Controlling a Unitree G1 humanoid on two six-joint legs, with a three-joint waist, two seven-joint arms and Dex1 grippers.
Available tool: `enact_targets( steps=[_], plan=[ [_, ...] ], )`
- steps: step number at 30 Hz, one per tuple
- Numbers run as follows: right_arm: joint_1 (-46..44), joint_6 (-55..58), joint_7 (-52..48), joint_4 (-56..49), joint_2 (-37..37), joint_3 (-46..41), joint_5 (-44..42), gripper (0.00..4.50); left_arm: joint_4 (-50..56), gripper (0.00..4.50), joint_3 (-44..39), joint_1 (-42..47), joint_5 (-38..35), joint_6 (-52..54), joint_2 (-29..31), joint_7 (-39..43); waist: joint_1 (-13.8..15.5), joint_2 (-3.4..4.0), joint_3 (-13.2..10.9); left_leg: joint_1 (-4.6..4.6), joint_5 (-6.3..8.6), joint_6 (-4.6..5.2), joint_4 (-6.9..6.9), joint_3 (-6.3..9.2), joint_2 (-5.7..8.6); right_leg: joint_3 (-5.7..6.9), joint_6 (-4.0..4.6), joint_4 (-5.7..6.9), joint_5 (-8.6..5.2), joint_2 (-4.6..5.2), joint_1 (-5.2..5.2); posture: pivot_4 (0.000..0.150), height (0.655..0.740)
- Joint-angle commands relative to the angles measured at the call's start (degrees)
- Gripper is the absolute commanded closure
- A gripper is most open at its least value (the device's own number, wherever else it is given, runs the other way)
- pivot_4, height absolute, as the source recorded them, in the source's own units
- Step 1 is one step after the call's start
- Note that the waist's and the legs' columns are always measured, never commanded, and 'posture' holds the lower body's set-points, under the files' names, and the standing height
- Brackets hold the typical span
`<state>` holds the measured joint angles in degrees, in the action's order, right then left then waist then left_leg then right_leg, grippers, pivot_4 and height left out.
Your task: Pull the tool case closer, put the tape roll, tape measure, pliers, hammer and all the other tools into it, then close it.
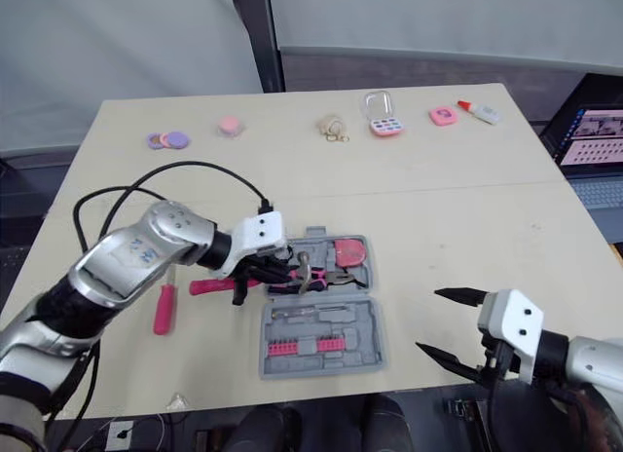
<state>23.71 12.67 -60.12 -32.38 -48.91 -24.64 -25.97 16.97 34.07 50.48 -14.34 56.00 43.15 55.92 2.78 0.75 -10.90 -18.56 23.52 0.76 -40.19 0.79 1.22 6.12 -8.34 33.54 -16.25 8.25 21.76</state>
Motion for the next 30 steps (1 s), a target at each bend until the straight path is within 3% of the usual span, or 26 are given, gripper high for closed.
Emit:
enact_targets(
  steps=[1,15,30],
  plan=[
    [0.85,-1.64,-0.67,-0.35,0.38,-0.06,0.64,0.0,1.86,4.42,2.84,3.95,1.24,2.7,-3.32,0.71,0.15,-0.01,-0.01,-0.03,-0.01,0.02,-0.02,0.01,0.0,0.02,0.0,-0.01,0.0,0.0,0.0,0.15,0.74],
    [1.78,-3.53,-1.61,0.89,-0.09,1.12,2.81,0.0,4.79,4.42,12.78,9.63,1.32,18.73,-14.81,-5.24,0.02,-0.04,-0.03,-0.04,-0.03,0.06,-0.19,0.22,-0.02,-0.07,0.0,0.14,0.0,0.01,0.0,0.15,0.74],
    [3.59,-3.16,-1.02,-0.61,0.15,0.96,2.92,0.0,0.51,4.42,18.57,12.01,1.71,20.71,-21.09,-10.64,0.1,-0.04,-0.02,0.0,-0.03,0.06,-0.24,0.27,-0.01,-0.13,-0.01,0.19,0.0,0.02,0.0,0.15,0.74]
  ],
)
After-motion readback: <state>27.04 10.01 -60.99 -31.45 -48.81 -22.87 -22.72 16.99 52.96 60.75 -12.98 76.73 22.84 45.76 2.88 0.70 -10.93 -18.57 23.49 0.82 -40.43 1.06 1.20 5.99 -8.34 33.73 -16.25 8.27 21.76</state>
